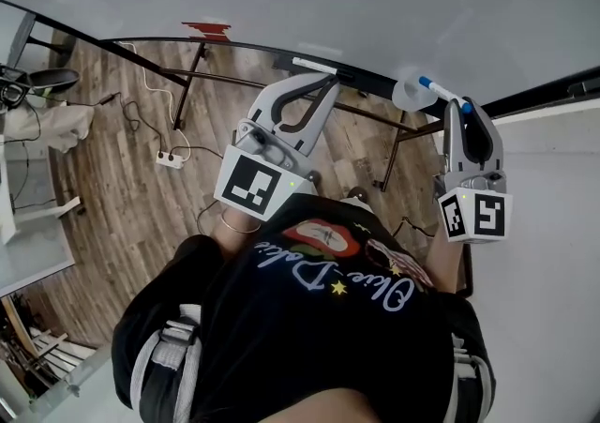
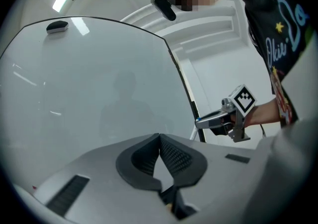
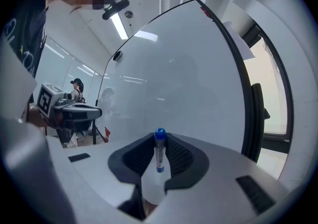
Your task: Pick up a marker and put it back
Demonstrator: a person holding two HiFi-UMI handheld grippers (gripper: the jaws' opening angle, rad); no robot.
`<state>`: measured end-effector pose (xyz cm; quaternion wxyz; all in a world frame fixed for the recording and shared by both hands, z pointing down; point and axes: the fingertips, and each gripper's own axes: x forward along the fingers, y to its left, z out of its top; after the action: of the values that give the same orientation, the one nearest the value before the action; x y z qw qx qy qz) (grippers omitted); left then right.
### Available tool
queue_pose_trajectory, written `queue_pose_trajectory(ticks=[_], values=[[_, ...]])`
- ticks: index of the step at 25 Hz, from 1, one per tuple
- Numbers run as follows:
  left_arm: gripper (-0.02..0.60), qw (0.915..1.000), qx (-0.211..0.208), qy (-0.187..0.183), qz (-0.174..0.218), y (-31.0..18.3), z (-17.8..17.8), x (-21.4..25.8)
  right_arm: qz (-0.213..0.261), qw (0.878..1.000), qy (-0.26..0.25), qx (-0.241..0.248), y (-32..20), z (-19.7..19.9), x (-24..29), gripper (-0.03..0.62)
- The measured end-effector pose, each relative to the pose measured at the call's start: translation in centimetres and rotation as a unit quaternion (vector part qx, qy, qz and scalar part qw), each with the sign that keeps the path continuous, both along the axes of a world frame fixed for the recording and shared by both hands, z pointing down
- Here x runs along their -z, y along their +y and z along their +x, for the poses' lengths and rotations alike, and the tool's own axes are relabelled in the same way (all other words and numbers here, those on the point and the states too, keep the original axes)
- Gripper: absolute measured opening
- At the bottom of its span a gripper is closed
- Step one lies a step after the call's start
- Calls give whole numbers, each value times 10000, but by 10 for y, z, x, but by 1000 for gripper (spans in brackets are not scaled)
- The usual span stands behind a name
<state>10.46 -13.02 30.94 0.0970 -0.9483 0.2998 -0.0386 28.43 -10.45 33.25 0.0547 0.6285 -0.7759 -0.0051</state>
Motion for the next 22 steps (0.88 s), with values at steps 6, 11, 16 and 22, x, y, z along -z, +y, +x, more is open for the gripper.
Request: queue_pose_trajectory(ticks=[6, 11, 16, 22], values=[[5, 9995, 125, -280, 126, 1, -8, -2, -404, 9992, 5, 43, -11, -2, -27, 69], [3, 9997, 204, 30, -143, 3, -10, -1, -528, 9985, -97, 123, -15, -5, -42, 69], [3, 9994, 314, 90, -108, 3, -14, 3, -603, 9979, -128, 183, -22, -8, -53, 69], [3, 9996, 272, -51, -22, 9, -9, 3, -673, 9973, -154, 256, -27, -10, -62, 69]])
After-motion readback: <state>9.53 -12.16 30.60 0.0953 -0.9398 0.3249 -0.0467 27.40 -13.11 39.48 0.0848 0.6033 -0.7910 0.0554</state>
